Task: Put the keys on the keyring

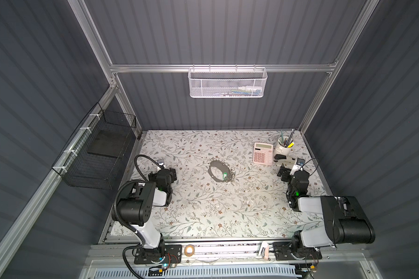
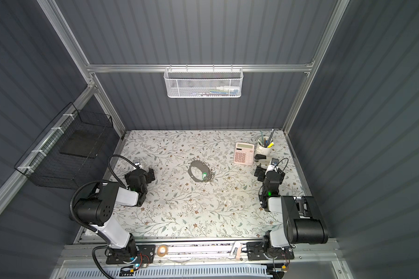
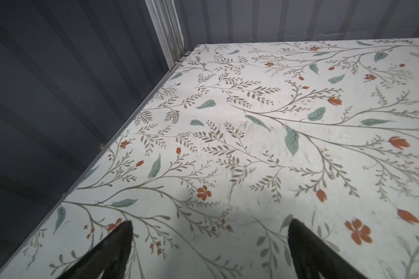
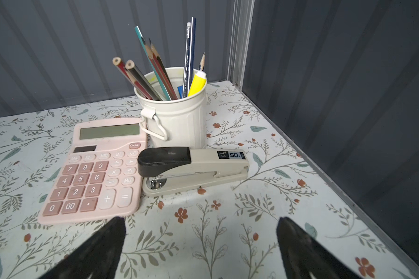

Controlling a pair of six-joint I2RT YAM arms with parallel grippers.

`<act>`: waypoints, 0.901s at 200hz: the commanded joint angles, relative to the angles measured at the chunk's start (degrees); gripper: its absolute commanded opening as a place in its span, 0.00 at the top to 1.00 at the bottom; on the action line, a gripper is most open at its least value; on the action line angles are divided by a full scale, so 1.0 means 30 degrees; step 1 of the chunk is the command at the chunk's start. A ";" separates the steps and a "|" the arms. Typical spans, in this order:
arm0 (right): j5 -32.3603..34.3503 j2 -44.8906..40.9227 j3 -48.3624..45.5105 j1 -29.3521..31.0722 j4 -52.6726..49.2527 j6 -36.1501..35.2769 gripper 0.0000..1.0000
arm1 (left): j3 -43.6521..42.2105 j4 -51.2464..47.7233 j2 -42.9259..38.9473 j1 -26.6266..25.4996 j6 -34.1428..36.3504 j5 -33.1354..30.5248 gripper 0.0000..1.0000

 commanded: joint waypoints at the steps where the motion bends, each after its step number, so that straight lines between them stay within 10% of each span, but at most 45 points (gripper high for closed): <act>1: -0.0680 -0.0011 -0.0025 -0.0037 0.0582 0.0167 0.01 | 0.0194 0.0352 0.0082 -0.0045 -0.0250 0.0510 0.00; 180: -0.0469 0.0130 -0.0259 0.0507 0.1268 -0.0472 0.01 | 0.0246 0.0304 0.0100 -0.0045 -0.0231 0.0615 0.00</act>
